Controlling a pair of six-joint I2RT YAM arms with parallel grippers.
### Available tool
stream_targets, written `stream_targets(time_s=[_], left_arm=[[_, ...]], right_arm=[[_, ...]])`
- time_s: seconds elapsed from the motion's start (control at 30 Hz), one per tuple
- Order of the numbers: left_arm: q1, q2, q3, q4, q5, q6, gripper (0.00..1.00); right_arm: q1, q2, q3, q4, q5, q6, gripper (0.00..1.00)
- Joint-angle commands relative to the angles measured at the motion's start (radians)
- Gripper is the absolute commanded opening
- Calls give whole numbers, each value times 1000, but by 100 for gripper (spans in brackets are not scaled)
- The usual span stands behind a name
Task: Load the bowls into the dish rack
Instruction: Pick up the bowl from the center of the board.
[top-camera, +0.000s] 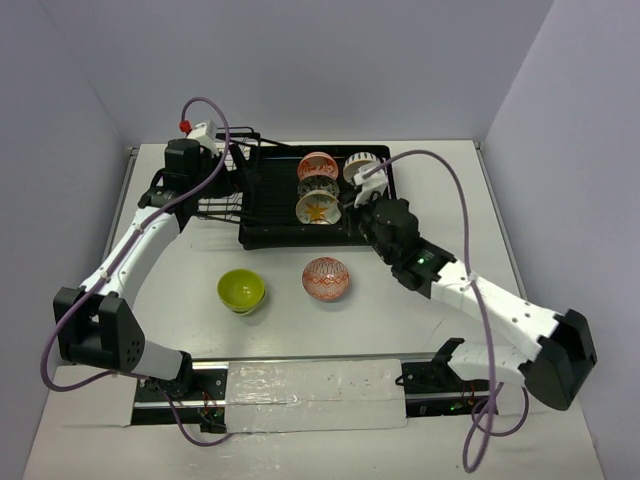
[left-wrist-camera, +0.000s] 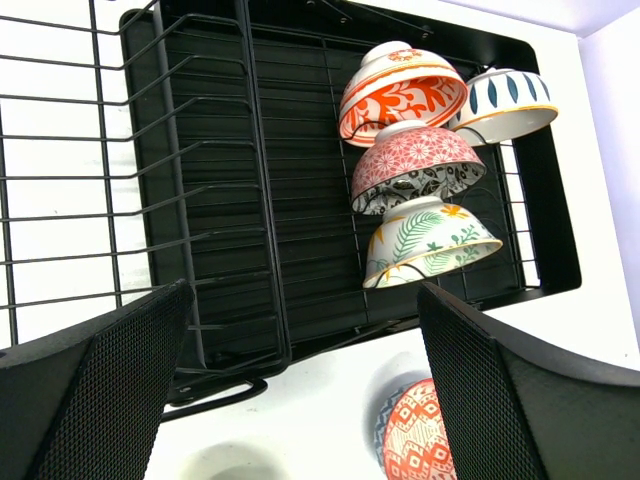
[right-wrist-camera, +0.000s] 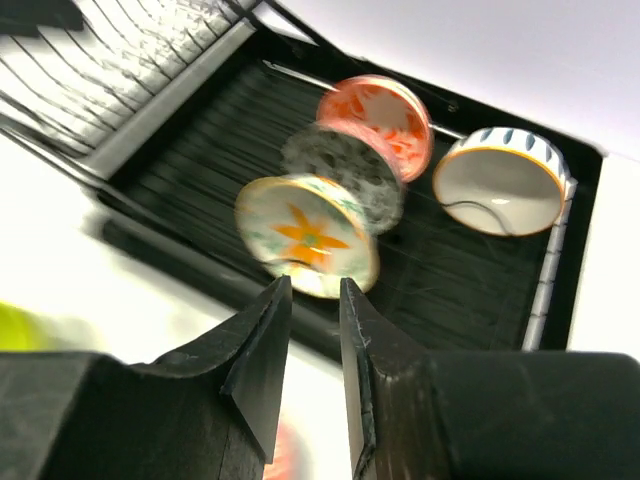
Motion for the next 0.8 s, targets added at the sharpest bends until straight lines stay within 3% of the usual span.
stream_targets(time_s=[0.0,0.13,0.33,0.53,0.77], left_arm=[[9,-6,44,-25,27,-15,99],[9,-23,21,-19,24,-22,99],[11,-11,22,-17,46,-41,99],[11,-12,30,-28,44,-38,99],[12,-38,-4,-4,72,-47,99]], right_arm=[[52,-94,160,-370,84,287,34],[58,-40,360,-802,11,422,34],[72,26,438,-1044,-137,557,33],[70,104,359,-1098,-285,636,32],[70,191,314,-1060,-335,663,30]])
